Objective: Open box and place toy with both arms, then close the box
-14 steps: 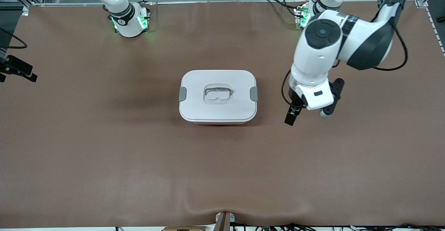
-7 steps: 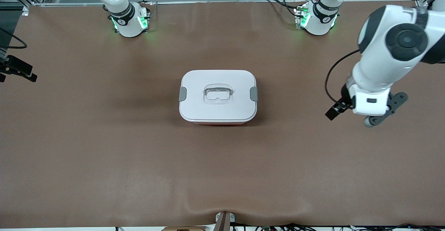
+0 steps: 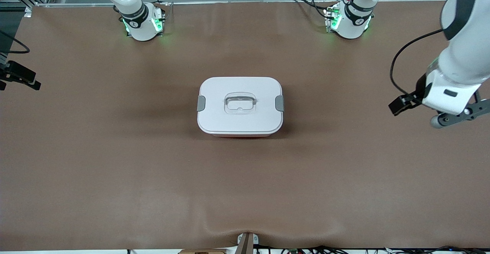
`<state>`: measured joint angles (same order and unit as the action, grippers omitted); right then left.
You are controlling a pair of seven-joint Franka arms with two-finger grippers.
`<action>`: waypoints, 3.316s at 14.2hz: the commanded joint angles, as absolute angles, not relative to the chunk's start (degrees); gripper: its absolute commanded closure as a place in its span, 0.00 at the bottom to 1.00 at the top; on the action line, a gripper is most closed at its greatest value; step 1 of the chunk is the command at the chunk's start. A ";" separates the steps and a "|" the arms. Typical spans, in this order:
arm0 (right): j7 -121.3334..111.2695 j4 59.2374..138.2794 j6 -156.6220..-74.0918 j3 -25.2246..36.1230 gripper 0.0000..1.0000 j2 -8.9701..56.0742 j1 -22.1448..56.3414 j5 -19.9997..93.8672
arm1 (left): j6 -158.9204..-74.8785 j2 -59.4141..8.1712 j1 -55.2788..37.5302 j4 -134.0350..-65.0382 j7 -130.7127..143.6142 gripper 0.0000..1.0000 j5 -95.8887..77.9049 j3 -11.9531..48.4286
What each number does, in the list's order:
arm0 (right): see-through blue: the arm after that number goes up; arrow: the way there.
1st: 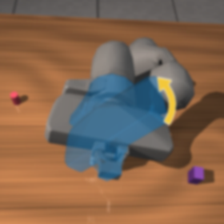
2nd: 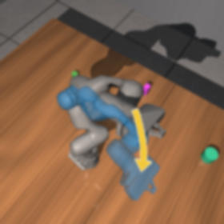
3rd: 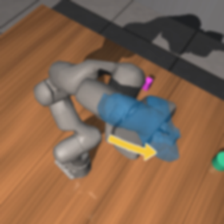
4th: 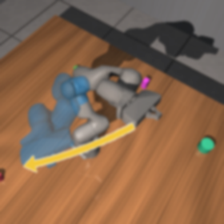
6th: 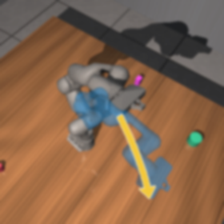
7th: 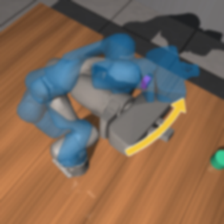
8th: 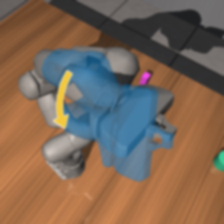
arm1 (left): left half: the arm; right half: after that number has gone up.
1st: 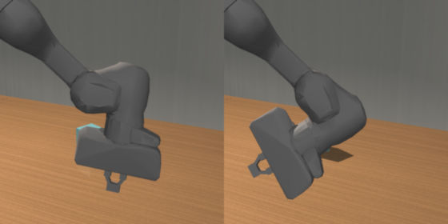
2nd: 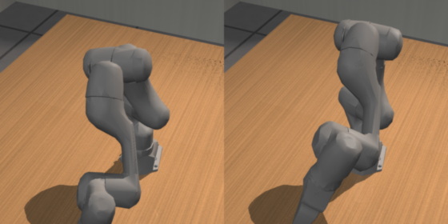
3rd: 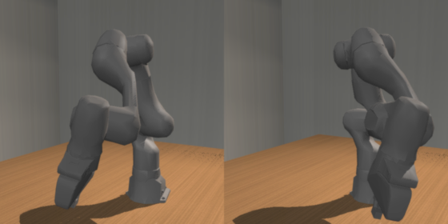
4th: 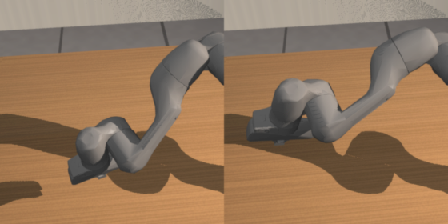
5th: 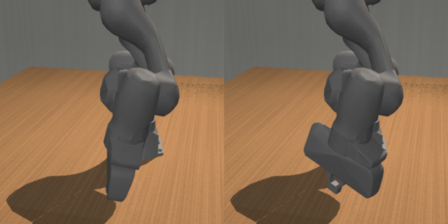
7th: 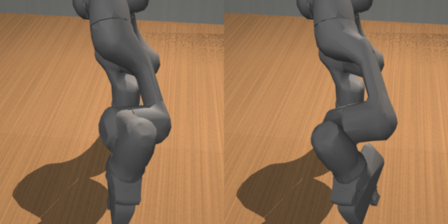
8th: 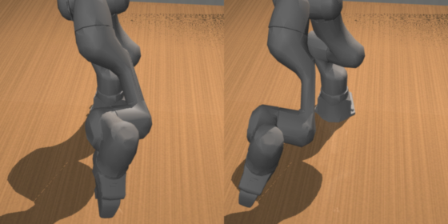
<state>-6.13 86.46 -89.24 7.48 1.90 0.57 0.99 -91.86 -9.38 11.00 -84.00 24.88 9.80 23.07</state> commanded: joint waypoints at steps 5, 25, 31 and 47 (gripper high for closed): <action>-6.50 85.78 -88.59 6.94 0.00 1.76 -0.18 1.14 | -89.56 4.03 -6.41 -94.73 9.95 0.00 2.11 0.88; -6.50 85.96 -88.59 6.68 0.00 1.76 0.88 0.62 | -87.63 7.12 -6.94 -94.39 5.63 0.00 1.93 0.97; -6.33 85.96 -88.77 6.68 0.00 1.93 0.79 1.05 | -87.10 7.12 -7.47 -94.39 5.80 0.00 1.85 1.32; -6.24 85.87 -88.95 6.68 0.00 1.93 0.79 1.23 | -86.75 7.21 -6.94 -94.48 6.86 0.00 -0.70 1.05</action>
